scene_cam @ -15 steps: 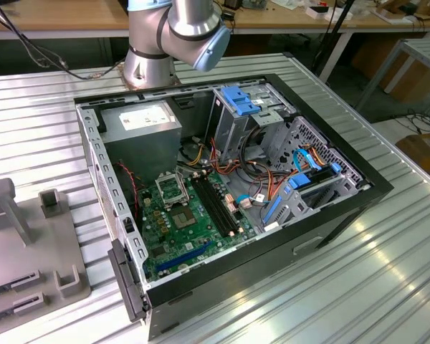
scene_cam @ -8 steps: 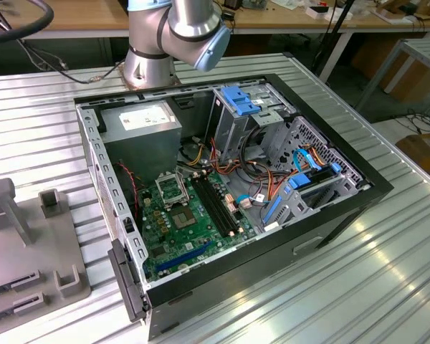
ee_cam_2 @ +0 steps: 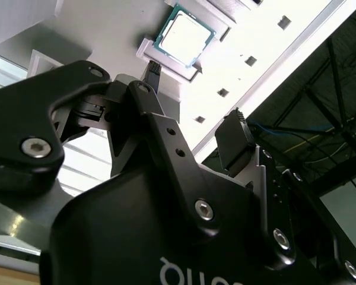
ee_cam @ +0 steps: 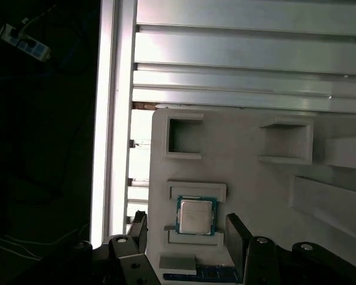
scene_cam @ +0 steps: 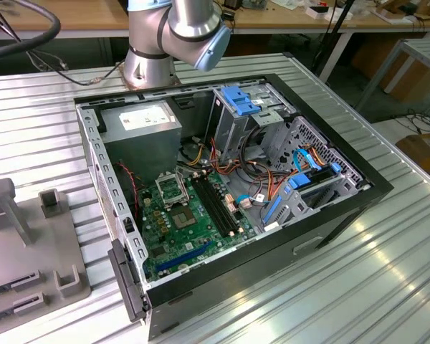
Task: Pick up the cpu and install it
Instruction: 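Pick up the cpu and move it towards the insertion slot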
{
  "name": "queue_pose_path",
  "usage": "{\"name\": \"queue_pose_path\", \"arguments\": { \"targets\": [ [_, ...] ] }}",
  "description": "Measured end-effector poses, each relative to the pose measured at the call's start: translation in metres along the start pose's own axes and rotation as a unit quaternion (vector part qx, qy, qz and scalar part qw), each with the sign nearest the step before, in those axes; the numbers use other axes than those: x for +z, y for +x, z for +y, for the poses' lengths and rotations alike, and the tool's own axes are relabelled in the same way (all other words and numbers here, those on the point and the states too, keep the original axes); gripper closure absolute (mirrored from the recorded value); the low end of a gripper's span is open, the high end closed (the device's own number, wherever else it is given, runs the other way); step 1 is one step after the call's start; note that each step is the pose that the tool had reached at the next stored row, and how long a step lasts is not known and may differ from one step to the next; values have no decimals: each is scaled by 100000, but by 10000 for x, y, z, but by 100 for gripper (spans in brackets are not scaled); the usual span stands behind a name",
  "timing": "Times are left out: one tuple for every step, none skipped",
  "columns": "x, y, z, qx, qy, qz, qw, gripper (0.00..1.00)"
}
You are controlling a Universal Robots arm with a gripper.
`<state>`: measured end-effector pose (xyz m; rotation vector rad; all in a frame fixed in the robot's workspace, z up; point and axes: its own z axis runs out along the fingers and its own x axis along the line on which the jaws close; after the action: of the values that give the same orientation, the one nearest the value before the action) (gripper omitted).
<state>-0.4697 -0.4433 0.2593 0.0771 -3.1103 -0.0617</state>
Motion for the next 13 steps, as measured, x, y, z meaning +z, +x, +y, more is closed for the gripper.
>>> {"name": "queue_pose_path", "arguments": {
  "targets": [
    [14, 0, -5, 1, -4, -10, 100000, 36],
    [28, 0, -8, 6, -4, -5, 100000, 36],
    [43, 0, -10, 10, -2, -5, 100000, 36],
    [66, 0, -14, 7, 1, 2, 100000, 36],
    [80, -1, -15, -1, -1, -1, 100000, 36],
    [92, -2, -17, -5, -1, -2, 100000, 36],
    [100, -2, -20, -10, 2, 3, 100000, 36],
    [101, -1, -20, -9, 1, 2, 100000, 36],
    [101, -1, -20, -8, 6, 10, 100000, 36],
    [101, -2, -20, -9, 4, 6, 100000, 36],
    [103, -2, -20, -10, -2, 3, 100000, 36],
    [104, -2, -20, -8, -1, 1, 100000, 36],
    [104, -2, -20, -8, 0, -1, 100000, 36]
  ]
}}
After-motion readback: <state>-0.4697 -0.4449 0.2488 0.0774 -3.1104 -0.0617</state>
